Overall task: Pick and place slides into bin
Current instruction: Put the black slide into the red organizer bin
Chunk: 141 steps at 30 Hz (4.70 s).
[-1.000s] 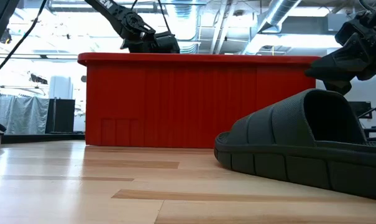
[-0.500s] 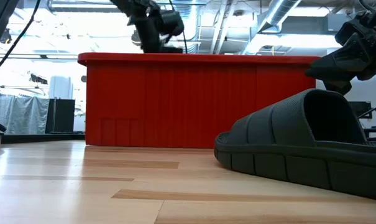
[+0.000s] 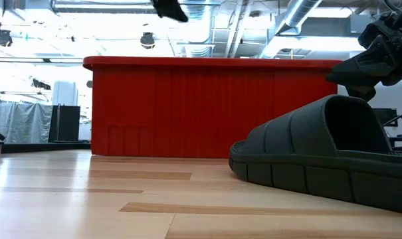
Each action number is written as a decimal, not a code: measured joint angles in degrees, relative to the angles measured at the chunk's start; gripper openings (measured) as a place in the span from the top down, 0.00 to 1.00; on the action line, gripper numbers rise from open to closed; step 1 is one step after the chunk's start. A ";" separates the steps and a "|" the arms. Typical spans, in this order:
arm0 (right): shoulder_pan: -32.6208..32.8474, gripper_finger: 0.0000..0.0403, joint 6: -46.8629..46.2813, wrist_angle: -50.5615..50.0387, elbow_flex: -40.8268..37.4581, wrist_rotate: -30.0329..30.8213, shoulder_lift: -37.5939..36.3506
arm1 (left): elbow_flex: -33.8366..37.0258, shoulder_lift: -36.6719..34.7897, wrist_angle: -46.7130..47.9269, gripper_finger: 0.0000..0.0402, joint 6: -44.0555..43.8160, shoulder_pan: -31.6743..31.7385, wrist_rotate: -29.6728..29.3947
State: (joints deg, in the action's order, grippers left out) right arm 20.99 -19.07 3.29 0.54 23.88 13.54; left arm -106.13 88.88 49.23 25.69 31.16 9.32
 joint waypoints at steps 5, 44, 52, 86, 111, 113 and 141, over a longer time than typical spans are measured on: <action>0.00 0.76 0.01 0.00 0.00 0.02 -0.02 | 0.00 -7.49 -0.39 0.62 -5.48 1.89 10.55; 0.00 0.76 0.01 0.00 0.00 0.01 -0.01 | 42.56 -54.01 -32.13 0.62 -39.01 2.19 17.33; 0.00 0.76 0.01 0.00 0.00 0.01 -0.01 | 42.56 -56.00 -32.31 0.62 -42.50 0.89 13.35; -0.55 0.76 -21.25 6.56 -0.07 0.35 -0.02 | 67.58 -48.87 -75.39 0.62 -33.09 -39.70 -28.90; 12.36 0.76 -4.45 -11.16 16.37 -11.80 2.58 | 67.56 -45.75 -79.60 0.62 -33.93 -41.16 -32.47; 13.63 0.76 -5.99 -19.16 20.58 -11.41 5.27 | 67.56 -45.75 -79.60 0.62 -34.01 -41.16 -32.47; 26.12 0.76 -21.43 -37.36 35.85 -5.48 28.93 | 67.54 -45.75 -76.96 0.62 -39.41 -41.16 -32.41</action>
State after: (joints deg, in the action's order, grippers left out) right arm 47.11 -40.50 -34.07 36.38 18.40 42.47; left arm -38.59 43.13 -27.72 -13.71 -10.00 -23.09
